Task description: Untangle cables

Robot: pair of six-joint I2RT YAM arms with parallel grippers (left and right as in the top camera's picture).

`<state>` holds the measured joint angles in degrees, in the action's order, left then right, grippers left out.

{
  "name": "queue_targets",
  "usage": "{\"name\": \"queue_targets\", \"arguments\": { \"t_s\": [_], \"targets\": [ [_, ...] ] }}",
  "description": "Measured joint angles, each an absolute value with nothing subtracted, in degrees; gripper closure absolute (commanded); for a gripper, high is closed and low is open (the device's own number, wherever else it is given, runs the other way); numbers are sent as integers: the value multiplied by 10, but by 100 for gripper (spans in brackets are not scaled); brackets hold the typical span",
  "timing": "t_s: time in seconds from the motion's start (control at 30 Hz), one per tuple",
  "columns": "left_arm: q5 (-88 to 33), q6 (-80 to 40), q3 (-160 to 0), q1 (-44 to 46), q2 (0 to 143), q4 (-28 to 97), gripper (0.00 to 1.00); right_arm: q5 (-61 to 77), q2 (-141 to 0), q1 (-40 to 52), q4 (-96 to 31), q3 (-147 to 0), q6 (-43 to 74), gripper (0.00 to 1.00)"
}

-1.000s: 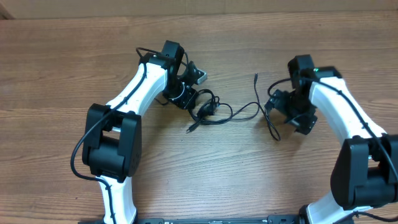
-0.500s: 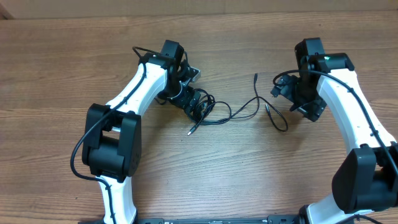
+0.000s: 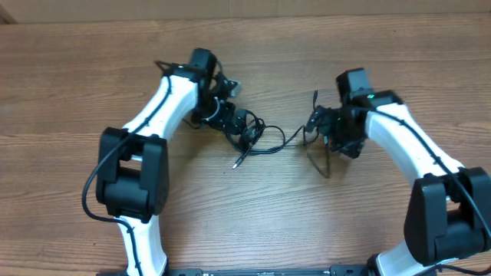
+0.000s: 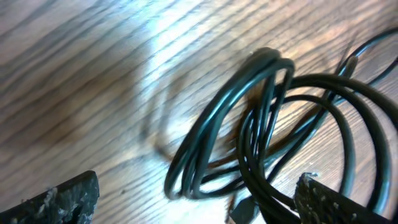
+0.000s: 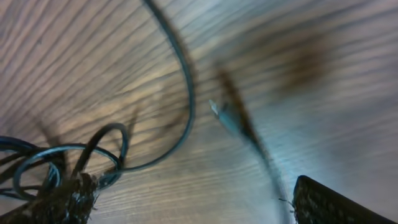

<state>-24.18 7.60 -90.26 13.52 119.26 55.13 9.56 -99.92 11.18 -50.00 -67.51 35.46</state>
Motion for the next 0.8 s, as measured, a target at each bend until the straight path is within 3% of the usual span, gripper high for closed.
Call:
{"name": "queue_targets", "arguments": {
  "t_s": [0.1, 0.23, 0.4, 0.63, 0.8],
  "targets": [
    [-307, 74, -903, 105, 1192, 560, 14, 102, -999, 128, -440, -635, 368, 0],
    [-394, 77, -903, 77, 1180, 561, 13, 106, -999, 142, -358, -580, 395, 0],
    [-416, 76, -903, 82, 1137, 561, 14, 111, -998, 142, -350, -564, 413, 0],
    [-312, 47, -905, 138, 1120, 579, 21, 137, -998, 139, -338, -564, 420, 0],
    [-199, 16, -905, 192, 1120, 601, 20, 137, -998, 141, -337, -564, 420, 0]
  ]
}}
